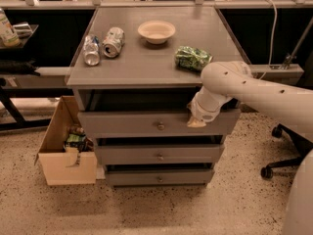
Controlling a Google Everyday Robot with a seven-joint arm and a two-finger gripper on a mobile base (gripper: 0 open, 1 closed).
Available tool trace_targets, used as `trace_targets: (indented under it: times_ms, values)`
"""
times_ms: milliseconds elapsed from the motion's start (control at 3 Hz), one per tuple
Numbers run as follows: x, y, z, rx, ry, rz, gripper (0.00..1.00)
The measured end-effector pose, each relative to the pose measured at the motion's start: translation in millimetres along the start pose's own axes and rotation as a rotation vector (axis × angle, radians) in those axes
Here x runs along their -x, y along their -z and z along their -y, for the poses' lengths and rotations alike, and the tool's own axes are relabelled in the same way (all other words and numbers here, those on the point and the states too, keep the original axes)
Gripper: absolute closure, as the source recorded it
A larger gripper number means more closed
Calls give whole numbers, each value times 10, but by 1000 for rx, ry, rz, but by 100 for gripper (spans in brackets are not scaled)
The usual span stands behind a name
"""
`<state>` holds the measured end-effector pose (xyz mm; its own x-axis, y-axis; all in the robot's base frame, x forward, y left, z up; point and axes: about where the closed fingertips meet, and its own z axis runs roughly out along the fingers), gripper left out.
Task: Open top drawer
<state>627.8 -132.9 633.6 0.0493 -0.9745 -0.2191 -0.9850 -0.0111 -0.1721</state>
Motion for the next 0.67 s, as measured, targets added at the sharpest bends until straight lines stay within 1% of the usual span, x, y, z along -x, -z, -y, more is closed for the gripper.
trace_targets:
  times_ms: [333,667]
  values:
    - [20,81,-16,1,9,3,100]
    - [26,108,-11,2,9,3,100]
